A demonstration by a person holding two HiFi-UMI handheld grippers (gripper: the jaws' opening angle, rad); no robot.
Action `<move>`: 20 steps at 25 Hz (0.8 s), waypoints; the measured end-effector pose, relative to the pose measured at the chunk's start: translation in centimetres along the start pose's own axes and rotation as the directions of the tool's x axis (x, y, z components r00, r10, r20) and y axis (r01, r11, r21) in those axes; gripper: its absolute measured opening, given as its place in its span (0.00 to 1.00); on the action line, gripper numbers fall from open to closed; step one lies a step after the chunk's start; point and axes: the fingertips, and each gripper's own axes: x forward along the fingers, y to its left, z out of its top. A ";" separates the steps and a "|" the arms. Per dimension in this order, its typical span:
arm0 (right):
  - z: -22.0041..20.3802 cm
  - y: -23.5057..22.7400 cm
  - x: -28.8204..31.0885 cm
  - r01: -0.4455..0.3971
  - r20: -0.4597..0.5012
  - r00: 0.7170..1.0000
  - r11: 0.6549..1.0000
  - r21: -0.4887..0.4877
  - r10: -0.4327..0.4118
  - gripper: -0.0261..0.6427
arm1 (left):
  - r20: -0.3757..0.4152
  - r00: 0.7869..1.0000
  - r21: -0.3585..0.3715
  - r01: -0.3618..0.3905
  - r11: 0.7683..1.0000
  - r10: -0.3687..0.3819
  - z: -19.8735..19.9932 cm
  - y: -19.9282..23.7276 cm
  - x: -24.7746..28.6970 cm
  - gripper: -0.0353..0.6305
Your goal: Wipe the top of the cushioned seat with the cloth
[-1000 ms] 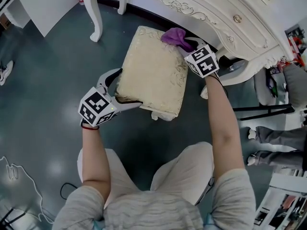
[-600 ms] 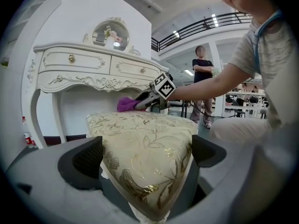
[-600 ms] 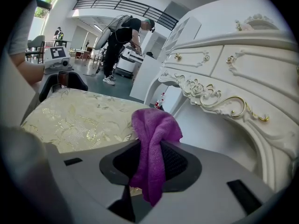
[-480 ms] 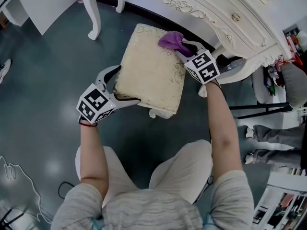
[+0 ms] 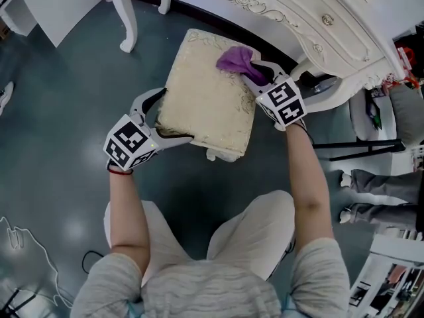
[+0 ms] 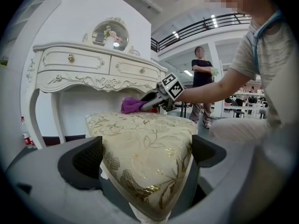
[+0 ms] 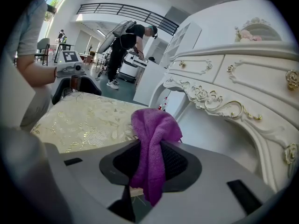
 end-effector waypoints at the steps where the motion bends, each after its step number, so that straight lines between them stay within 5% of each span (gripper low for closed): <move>1: 0.0 0.3 -0.2 -0.002 0.005 1.000 1.000 0.001 0.002 0.21 | 0.000 1.000 0.000 0.000 1.000 0.000 0.0 0.0 0.0 0.94; 20: 0.5 4.7 -3.1 -0.053 0.022 0.998 0.998 -0.017 0.053 0.21 | 0.005 1.000 0.002 -0.009 1.000 0.009 0.0 0.0 0.0 0.94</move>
